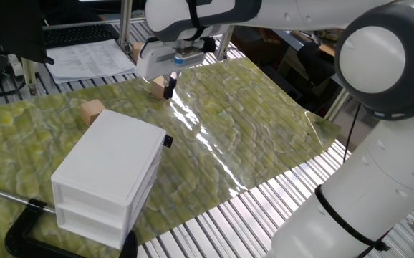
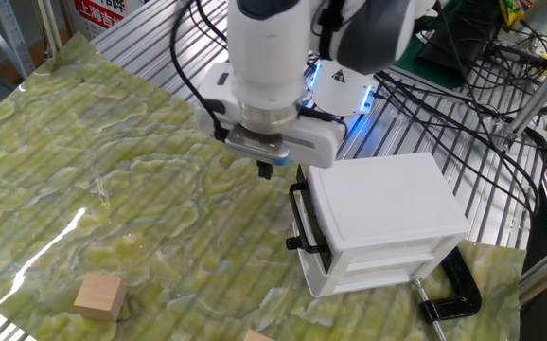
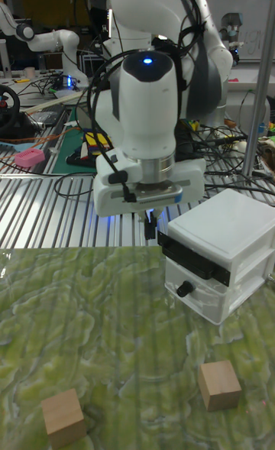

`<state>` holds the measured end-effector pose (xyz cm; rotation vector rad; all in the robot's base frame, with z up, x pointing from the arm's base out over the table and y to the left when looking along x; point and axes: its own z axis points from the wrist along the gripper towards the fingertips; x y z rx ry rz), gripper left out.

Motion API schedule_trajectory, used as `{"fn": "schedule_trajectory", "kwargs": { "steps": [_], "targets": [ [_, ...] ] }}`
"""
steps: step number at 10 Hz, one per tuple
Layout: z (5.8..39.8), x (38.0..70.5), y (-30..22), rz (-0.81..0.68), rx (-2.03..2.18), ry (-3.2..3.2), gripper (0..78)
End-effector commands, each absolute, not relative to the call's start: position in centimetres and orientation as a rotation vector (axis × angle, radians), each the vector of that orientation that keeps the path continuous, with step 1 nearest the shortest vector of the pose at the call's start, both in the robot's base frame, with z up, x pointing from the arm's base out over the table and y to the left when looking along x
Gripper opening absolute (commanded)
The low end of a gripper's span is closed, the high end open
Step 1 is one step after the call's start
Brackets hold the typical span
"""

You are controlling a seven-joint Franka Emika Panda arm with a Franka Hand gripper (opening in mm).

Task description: Grasp the handle and open the drawer

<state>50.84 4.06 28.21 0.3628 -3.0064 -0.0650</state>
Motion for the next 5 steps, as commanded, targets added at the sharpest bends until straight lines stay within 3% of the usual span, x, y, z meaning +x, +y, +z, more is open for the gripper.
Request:
{"fn": "schedule_trajectory", "kwargs": {
  "steps": [1, 5],
  "targets": [
    [28.16, 50.93, 4.19, -0.070, 0.365, -3.004, 0.0],
    [27.43, 51.09, 4.39, -0.062, 0.362, -3.002, 0.0]
  ]
}}
